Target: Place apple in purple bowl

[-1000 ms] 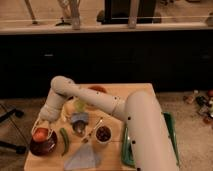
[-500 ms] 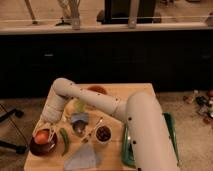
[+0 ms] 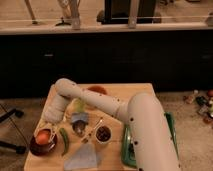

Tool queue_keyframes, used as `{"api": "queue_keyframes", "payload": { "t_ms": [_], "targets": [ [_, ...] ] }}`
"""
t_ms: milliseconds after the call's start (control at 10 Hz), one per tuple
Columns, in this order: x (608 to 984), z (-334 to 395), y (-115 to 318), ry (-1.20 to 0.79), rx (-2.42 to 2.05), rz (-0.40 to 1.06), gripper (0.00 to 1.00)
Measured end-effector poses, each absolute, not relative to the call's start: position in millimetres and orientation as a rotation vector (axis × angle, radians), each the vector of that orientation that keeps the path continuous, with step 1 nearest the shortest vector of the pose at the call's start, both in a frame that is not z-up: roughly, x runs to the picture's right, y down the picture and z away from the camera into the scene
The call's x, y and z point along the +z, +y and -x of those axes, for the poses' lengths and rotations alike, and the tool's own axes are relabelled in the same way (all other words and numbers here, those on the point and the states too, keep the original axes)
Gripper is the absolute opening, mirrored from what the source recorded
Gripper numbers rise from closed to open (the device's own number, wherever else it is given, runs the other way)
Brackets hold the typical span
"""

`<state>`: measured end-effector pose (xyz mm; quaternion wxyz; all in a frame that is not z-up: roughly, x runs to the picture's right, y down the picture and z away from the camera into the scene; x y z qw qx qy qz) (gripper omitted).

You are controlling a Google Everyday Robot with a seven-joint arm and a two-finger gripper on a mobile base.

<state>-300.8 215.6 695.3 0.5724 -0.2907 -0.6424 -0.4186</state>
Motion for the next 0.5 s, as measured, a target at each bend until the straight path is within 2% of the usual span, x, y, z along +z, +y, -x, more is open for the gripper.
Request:
{"api": "queue_keyframes", "payload": {
  "t_ms": [200, 500],
  "targets": [
    [695.9, 297.8, 215.1, -1.522, -0.969, 0.666, 0.79],
    [697.1, 295.8, 213.9, -1.538, -0.962, 0.653, 0.80]
  ]
}}
